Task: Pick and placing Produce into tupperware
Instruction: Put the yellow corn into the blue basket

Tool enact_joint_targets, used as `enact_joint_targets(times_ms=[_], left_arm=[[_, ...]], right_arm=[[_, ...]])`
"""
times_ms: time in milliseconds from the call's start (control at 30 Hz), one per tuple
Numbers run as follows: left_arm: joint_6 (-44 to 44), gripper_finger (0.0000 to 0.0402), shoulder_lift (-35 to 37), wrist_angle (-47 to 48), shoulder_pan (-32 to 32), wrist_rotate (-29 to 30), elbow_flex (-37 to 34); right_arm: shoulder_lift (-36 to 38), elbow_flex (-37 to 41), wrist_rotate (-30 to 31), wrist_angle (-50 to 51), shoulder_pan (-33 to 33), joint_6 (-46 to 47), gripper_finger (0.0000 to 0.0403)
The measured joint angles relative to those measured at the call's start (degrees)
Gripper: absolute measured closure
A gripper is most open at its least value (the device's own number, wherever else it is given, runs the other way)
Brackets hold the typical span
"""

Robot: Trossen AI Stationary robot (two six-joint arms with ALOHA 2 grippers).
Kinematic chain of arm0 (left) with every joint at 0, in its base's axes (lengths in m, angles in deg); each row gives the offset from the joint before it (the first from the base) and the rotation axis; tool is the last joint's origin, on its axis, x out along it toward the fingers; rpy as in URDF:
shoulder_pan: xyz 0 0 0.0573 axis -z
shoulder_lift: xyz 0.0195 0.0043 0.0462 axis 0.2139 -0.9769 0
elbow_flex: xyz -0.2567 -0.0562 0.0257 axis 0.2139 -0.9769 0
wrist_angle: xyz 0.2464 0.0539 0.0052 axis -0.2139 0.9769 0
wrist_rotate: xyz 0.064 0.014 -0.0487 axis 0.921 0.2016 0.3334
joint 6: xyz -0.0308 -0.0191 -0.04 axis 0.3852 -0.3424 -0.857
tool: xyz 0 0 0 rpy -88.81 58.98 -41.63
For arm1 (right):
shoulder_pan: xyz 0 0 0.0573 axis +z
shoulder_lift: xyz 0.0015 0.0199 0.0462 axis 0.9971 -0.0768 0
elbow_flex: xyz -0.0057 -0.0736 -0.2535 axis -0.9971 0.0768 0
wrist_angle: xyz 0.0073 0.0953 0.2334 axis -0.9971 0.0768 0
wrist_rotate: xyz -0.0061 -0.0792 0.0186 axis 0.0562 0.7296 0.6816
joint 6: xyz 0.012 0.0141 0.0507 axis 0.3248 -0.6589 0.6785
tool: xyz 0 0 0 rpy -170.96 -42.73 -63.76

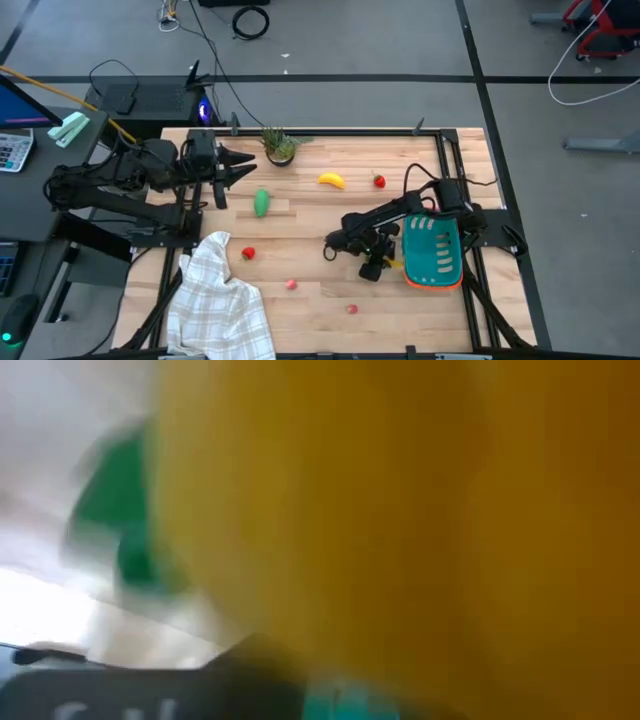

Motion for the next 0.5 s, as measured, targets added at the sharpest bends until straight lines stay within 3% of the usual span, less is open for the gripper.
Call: enact_joint_targets(times_ms=[200, 367, 500], left_arm=[[0.0, 0.0289, 0.0, 0.0, 0.0, 0.0, 0.0], [-0.1, 0.0291, 0.0, -0.1, 0.0, 0.0, 0.0], [-0.3, 0.029, 0.0, -0.4, 0.0, 0.0, 0.0]], right_arm=[[6.0, -0.1, 1.9, -3.0, -0.8, 1.2, 0.0389], [13.6, -0.6, 8.4, -4.0, -1.2, 7.1, 0.039], [17.2, -0.6, 8.2, -4.0, -1.3, 5.8, 0.0398]])
